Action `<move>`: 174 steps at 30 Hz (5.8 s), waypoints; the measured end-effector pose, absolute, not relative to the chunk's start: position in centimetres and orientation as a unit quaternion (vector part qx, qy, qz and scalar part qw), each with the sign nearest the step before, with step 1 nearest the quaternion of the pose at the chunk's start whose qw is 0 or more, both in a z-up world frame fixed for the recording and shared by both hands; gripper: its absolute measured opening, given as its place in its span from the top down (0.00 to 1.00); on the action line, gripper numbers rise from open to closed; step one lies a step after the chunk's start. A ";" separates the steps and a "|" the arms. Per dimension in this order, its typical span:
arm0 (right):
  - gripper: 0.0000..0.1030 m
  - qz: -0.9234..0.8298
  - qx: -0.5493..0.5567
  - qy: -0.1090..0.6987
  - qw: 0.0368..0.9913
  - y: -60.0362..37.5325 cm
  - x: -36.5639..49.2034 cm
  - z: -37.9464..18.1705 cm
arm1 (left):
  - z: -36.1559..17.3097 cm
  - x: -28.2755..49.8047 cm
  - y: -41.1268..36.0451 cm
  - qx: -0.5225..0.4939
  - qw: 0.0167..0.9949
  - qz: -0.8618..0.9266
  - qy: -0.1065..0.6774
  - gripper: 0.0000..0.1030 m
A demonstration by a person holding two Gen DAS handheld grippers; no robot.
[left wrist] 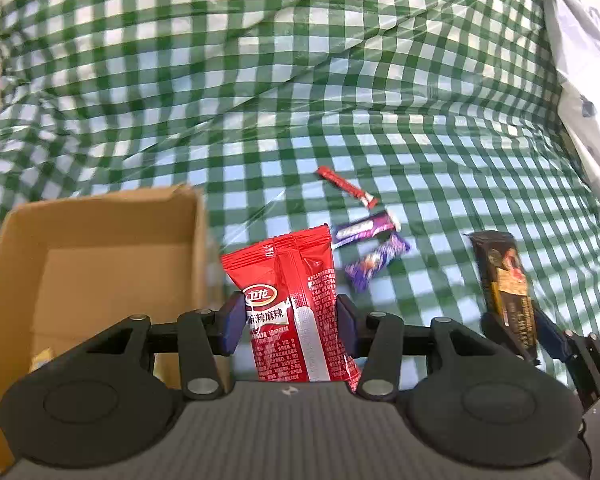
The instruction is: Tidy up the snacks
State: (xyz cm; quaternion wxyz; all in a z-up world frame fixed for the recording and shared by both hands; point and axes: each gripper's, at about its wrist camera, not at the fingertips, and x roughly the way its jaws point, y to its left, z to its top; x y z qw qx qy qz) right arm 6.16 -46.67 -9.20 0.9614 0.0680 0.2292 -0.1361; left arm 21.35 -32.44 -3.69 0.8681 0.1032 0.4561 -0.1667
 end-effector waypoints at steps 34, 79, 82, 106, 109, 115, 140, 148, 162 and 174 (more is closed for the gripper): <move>0.60 0.049 -0.026 0.241 0.969 -20.7 -9.2 -2.1 | -1.9 1.4 -5.5 0.033 0.893 -0.072 0.443 0.49; 0.60 0.047 -0.033 0.258 0.964 -19.9 -8.6 -2.9 | -2.2 2.6 -4.1 0.009 0.893 -0.060 0.446 0.49; 0.60 0.046 -0.035 0.262 0.963 -20.0 -8.0 -3.0 | -2.2 3.2 -4.0 0.005 0.893 -0.058 0.446 0.49; 0.60 0.055 -0.041 0.278 0.958 -20.1 -1.2 -3.8 | -1.4 10.7 -4.0 -0.013 0.896 -0.055 0.440 0.48; 0.60 0.055 -0.039 0.280 0.958 -20.1 0.3 -4.1 | -1.4 12.1 -4.1 -0.012 0.896 -0.053 0.440 0.48; 0.60 0.053 -0.031 0.291 0.955 -20.4 3.4 -5.2 | -1.7 15.4 -4.5 -0.002 0.897 -0.050 0.439 0.48; 0.60 0.057 -0.008 0.333 0.941 -20.7 12.2 -9.3 | -9.2 23.6 -6.8 0.056 0.868 -0.045 0.492 0.48; 0.24 0.043 -0.019 0.324 0.945 -20.8 13.1 -9.7 | -9.0 23.7 -7.4 0.083 0.876 -0.044 0.472 0.00; 0.03 0.050 0.015 0.350 0.935 -21.1 5.1 -7.5 | -7.1 14.1 -7.0 0.120 0.873 -0.045 0.470 0.00; 0.01 0.037 0.006 0.312 0.949 -19.2 -2.4 -4.6 | -4.0 5.5 -5.4 0.108 0.899 -0.036 0.424 0.00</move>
